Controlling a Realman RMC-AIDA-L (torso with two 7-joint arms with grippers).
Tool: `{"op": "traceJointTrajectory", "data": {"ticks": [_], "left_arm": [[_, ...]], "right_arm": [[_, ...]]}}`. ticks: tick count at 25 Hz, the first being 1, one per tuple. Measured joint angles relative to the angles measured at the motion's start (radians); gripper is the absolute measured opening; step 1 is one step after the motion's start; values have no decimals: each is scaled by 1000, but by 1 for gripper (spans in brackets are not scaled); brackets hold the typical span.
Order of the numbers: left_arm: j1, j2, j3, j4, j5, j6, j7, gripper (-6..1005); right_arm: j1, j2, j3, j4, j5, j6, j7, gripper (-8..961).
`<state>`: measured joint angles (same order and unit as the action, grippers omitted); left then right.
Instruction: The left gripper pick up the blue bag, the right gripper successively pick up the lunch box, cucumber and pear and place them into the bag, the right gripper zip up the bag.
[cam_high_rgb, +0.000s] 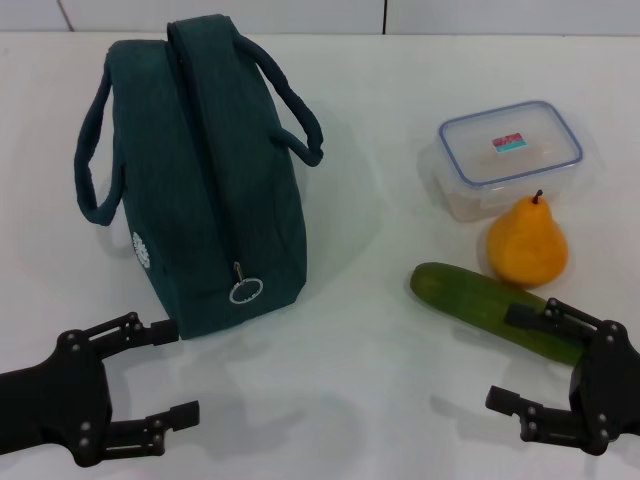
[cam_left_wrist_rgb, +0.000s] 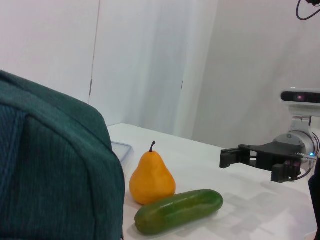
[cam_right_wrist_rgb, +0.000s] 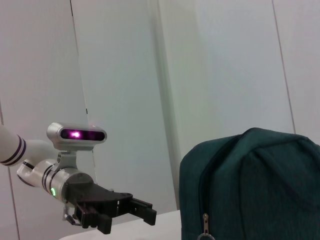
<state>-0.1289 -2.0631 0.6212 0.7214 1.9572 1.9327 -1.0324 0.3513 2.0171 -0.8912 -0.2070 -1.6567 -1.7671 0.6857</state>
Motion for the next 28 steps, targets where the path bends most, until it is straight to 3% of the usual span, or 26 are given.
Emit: {"op": "traceJointTrajectory", "data": {"ticks": [12,16,19,20,28], "left_arm": [[0,0,-3,0,0,1,-9,874],[-8,3,-82,0,-48,3,-204,873],[-25,28,-160,-1,-63,3,-376,873],[-46,60,-212,-10,-64,0,-499,873],[-120,102,-333,66,-58,-30,-789,872]], "right_arm": [[0,0,0,0,0,-3,0,858],[0,0,3,0,0,-4,0,858],[2,0,1,0,0,-4,0,858],[3,0,1,0,0,-5,0,858],[11,0,0,0,0,-12,1,858]]}}
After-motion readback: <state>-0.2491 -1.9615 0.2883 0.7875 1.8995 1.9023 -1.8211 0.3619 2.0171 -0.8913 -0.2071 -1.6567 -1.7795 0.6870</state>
